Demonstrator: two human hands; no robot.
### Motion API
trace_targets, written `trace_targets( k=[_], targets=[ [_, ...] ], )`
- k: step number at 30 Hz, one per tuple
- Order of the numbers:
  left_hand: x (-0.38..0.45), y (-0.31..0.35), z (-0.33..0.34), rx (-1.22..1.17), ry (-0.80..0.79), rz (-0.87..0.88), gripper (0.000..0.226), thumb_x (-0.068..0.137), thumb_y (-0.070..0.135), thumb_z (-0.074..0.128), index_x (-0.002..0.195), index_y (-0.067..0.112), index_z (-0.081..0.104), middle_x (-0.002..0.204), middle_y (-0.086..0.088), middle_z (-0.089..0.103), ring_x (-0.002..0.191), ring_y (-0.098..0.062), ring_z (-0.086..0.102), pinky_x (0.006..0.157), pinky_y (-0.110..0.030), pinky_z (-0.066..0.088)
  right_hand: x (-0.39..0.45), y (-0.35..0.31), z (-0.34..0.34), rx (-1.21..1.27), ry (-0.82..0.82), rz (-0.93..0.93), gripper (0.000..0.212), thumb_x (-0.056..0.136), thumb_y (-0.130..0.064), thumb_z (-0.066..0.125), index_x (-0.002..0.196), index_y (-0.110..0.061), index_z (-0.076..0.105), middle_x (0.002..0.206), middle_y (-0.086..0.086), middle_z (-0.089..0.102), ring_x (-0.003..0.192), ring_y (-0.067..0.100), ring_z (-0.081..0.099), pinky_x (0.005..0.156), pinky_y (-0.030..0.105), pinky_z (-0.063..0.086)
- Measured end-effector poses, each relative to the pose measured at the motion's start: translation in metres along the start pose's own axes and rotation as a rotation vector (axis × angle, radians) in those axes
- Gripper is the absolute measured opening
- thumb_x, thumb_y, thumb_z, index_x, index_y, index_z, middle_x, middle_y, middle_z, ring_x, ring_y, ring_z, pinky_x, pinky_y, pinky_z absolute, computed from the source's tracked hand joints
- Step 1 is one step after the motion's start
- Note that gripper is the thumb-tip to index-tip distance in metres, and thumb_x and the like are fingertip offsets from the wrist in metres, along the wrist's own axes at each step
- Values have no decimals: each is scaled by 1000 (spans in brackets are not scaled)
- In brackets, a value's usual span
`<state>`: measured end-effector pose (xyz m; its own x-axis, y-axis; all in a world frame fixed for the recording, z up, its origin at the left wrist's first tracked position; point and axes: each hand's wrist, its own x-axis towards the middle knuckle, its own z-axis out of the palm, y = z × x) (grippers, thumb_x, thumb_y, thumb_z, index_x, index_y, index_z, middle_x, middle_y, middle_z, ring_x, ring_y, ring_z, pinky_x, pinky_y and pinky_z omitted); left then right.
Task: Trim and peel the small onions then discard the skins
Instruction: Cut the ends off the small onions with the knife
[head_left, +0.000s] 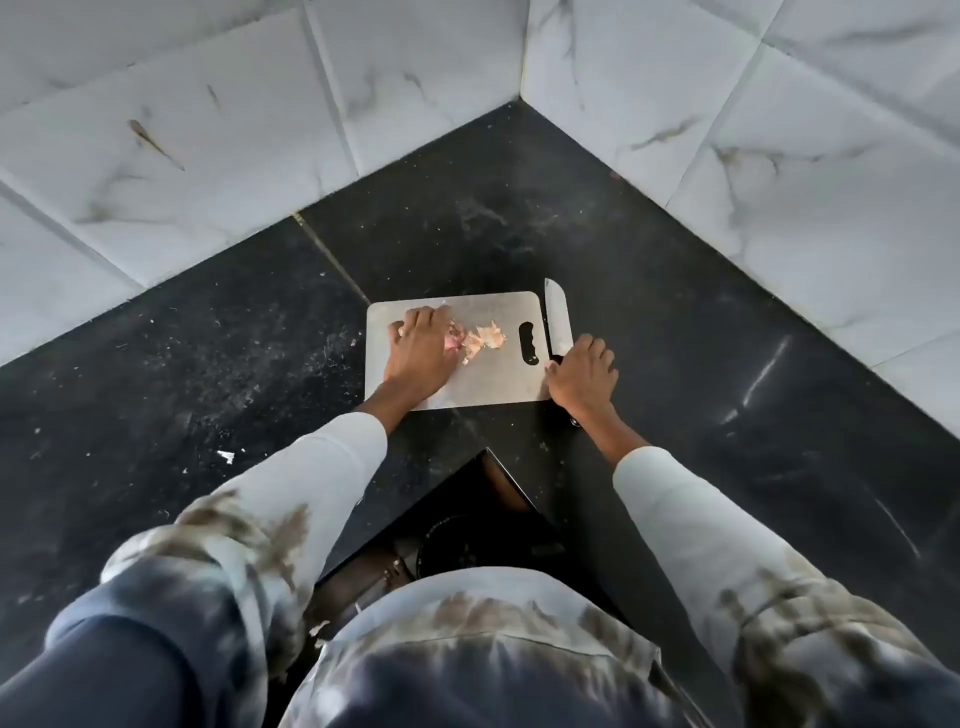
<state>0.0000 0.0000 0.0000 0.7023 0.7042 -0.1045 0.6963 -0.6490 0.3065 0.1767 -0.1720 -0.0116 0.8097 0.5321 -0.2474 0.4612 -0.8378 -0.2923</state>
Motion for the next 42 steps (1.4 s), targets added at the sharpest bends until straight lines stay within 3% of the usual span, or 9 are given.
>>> trace_targets(
  k=[12, 14, 19, 23, 28, 30, 34, 37, 42],
  targets=[
    [15, 0, 3, 30, -24, -3, 53, 99, 31, 72, 149, 23, 57, 153, -6, 55, 143, -31, 44, 120, -55, 31, 5, 8, 1, 182, -14, 55, 46, 101, -22, 68, 137, -2, 47, 138, 18, 56, 131, 36, 54, 107, 49, 50],
    [16, -2, 4, 8, 1, 4, 52, 97, 33, 73, 146, 22, 58, 150, -5, 59, 141, -30, 45, 118, -54, 31, 2, 5, 0, 210, 22, 13, 44, 102, -21, 68, 136, -3, 46, 134, 15, 57, 125, 34, 60, 100, 45, 53],
    [13, -6, 5, -94, 62, -39, 57, 96, 50, 72, 142, 21, 56, 143, -8, 64, 137, -30, 50, 118, -53, 32, -10, -8, -3, 283, 130, -141, 36, 103, -16, 66, 129, -12, 42, 107, 8, 65, 84, 25, 74, 69, 31, 57],
    [11, -8, 7, -203, 36, -65, 59, 95, 51, 73, 142, 24, 50, 140, -11, 60, 133, -33, 54, 121, -53, 29, -16, -23, -3, 360, -6, -281, 37, 106, -13, 58, 133, -12, 33, 113, 9, 68, 85, 21, 74, 73, 33, 63],
    [5, -13, 15, -170, -5, -11, 51, 102, 49, 63, 146, 34, 44, 145, -12, 57, 143, -33, 46, 120, -56, 22, -31, -43, 7, 491, -171, -361, 31, 111, -21, 51, 130, -9, 31, 98, -7, 55, 67, 9, 63, 50, 17, 49],
    [2, -15, 15, -149, -19, 15, 49, 104, 47, 61, 149, 37, 45, 148, -12, 54, 148, -32, 40, 121, -56, 19, -36, -49, 13, 552, -175, -361, 28, 112, -22, 49, 130, -6, 33, 93, -8, 55, 68, 13, 63, 49, 24, 48],
    [-1, -15, 11, -143, 15, 3, 51, 100, 46, 68, 146, 32, 50, 149, -11, 57, 149, -32, 39, 121, -57, 19, -46, -57, 18, 614, -179, -328, 19, 114, -21, 43, 125, -7, 36, 88, -4, 57, 81, 39, 69, 65, 54, 55],
    [-1, -20, 10, -149, 41, -25, 54, 95, 45, 74, 143, 29, 53, 148, -7, 60, 148, -31, 41, 121, -57, 23, -49, -59, 18, 630, -178, -325, 17, 114, -20, 41, 124, -7, 36, 92, 15, 63, 80, 44, 68, 59, 53, 53],
    [1, -28, 9, -137, 80, -66, 54, 93, 47, 75, 138, 24, 58, 146, -5, 63, 144, -29, 44, 120, -56, 26, -49, -63, 23, 609, -234, -339, 17, 113, -20, 43, 125, -12, 34, 98, 9, 62, 82, 37, 69, 62, 54, 55]
  ],
)
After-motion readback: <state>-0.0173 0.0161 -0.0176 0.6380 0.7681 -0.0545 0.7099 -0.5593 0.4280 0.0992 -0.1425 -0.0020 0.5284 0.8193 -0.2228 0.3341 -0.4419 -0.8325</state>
